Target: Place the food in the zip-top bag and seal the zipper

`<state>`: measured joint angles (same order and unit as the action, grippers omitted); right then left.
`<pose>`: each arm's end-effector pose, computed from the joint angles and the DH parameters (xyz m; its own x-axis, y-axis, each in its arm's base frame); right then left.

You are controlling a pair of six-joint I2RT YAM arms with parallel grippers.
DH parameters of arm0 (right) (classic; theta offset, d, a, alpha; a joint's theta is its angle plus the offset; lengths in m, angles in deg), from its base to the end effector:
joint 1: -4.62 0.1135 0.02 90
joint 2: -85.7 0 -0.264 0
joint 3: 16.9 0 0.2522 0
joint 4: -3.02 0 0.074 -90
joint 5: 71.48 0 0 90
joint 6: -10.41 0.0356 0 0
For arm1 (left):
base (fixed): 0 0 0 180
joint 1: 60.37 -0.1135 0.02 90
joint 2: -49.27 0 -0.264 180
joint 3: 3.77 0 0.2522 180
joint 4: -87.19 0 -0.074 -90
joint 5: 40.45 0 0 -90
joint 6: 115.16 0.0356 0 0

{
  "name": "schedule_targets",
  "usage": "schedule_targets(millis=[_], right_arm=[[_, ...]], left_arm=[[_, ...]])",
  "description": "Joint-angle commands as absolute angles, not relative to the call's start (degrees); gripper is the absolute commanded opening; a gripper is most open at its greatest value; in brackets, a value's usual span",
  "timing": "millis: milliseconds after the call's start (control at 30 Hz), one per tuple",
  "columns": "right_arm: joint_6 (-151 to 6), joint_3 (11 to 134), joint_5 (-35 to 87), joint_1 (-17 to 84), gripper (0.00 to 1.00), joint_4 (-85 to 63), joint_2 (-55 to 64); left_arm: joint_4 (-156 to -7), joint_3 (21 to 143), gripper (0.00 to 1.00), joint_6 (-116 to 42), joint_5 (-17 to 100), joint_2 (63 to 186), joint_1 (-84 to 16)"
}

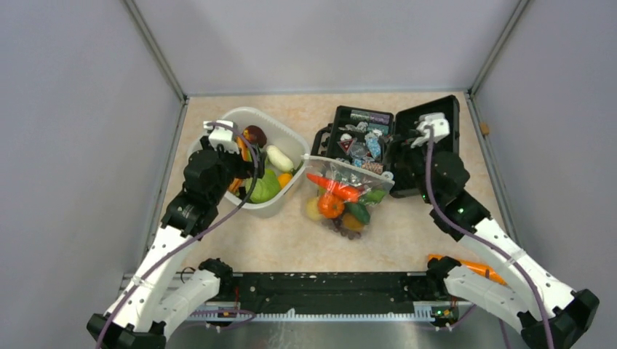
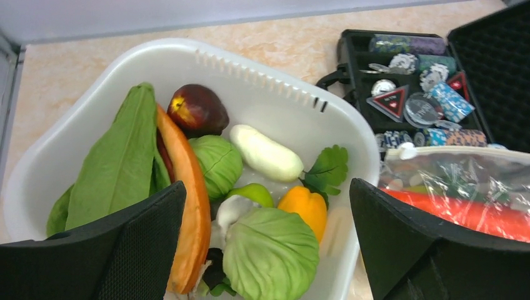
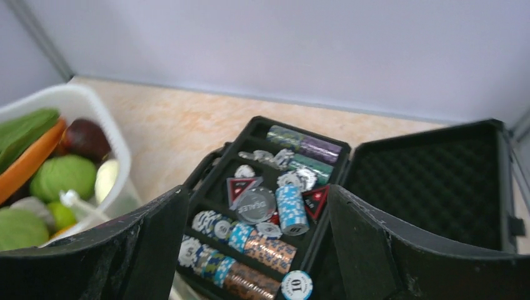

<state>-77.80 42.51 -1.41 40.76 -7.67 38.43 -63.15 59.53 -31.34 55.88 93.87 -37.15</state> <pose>0.1645 0.1051 0.3632 0.0117 0.0449 -0.9989 -0.2797 0.9592 0.0398 0.1654 -0.0667 0.3589 -0.2052 -0.0284 -0.9783 0.2719 0.9586 -0.0848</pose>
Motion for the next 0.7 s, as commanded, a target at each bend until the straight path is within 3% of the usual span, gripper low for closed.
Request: schedule_targets(millis=[0,233,667], right_arm=[[-67.1,42.4,-1.2,33.8,0.81,-12.0,41.5],[-61.7,49.4,13.5,20.6,0.82,-24.8,37.1],[-63.0,47.8,18.3,20.4,0.82,-23.0,38.5]], left_arm=[[-61.7,63.9,0.99,-39.2,56.3,96.9,-42.2],[-56.2,68.2,0.99,-46.5,55.3,102.0,-49.6],[-59.6,64.5,0.99,-52.0,74.2,96.5,-49.5]])
